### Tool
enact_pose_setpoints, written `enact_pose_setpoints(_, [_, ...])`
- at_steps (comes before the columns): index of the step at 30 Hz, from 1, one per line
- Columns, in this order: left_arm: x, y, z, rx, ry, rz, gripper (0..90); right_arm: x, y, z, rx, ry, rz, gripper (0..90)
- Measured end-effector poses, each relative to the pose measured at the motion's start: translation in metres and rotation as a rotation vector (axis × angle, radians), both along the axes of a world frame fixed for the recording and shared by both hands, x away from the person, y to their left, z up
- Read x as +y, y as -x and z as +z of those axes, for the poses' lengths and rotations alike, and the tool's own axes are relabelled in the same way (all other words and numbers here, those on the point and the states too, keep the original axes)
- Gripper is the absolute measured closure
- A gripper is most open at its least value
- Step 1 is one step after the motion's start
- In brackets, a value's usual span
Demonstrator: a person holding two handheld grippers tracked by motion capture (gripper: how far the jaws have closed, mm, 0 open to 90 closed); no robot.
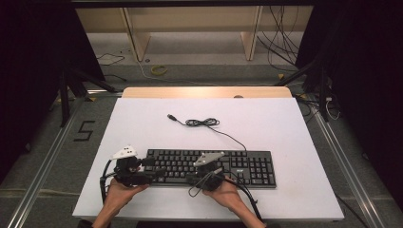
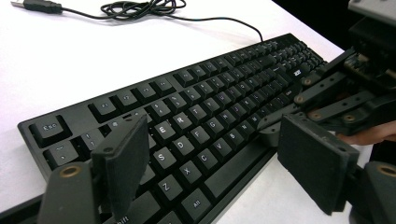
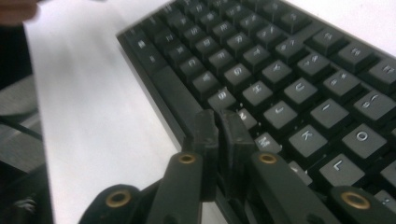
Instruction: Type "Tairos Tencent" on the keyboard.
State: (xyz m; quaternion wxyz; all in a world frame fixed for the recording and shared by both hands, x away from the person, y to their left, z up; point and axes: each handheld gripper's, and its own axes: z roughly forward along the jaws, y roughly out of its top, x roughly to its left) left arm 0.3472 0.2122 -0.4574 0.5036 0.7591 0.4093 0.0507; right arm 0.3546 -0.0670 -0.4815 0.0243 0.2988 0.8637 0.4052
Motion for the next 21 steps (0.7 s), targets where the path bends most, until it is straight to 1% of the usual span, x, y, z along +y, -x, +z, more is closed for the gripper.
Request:
enact_pose_setpoints(3, [0.001, -0.001, -0.001, 0.001, 0.000, 0.004, 24.7, -0.003, 0.001, 0.006, -0.010, -0.045, -0.004, 83.2])
enact_pose_setpoints(6, [0.001, -0.001, -0.001, 0.002, 0.001, 0.007, 24.8, -0.004, 0.001, 0.010, -0.016, -0.057, -0.002, 79.1])
enact_pose_setpoints(10, [0.001, 0.000, -0.001, 0.001, -0.001, 0.005, 24.8, -0.004, 0.001, 0.010, -0.010, -0.065, -0.002, 72.1])
enact_pose_setpoints(12, [0.001, -0.001, -0.001, 0.002, -0.002, 0.005, 24.8, -0.004, 0.000, 0.011, -0.012, -0.067, -0.002, 66.7])
enact_pose_setpoints(15, [0.001, -0.001, -0.001, 0.002, -0.002, 0.006, 24.9, -0.005, -0.001, 0.013, -0.012, -0.073, 0.000, 63.3])
enact_pose_setpoints(20, [0.001, -0.001, -0.001, 0.006, -0.010, 0.003, 25.1, -0.007, -0.003, 0.019, -0.015, -0.091, -0.017, 52.5])
enact_pose_setpoints(21, [0.001, -0.001, -0.002, 0.008, -0.009, 0.004, 25.1, -0.007, -0.003, 0.020, -0.016, -0.093, -0.021, 52.3])
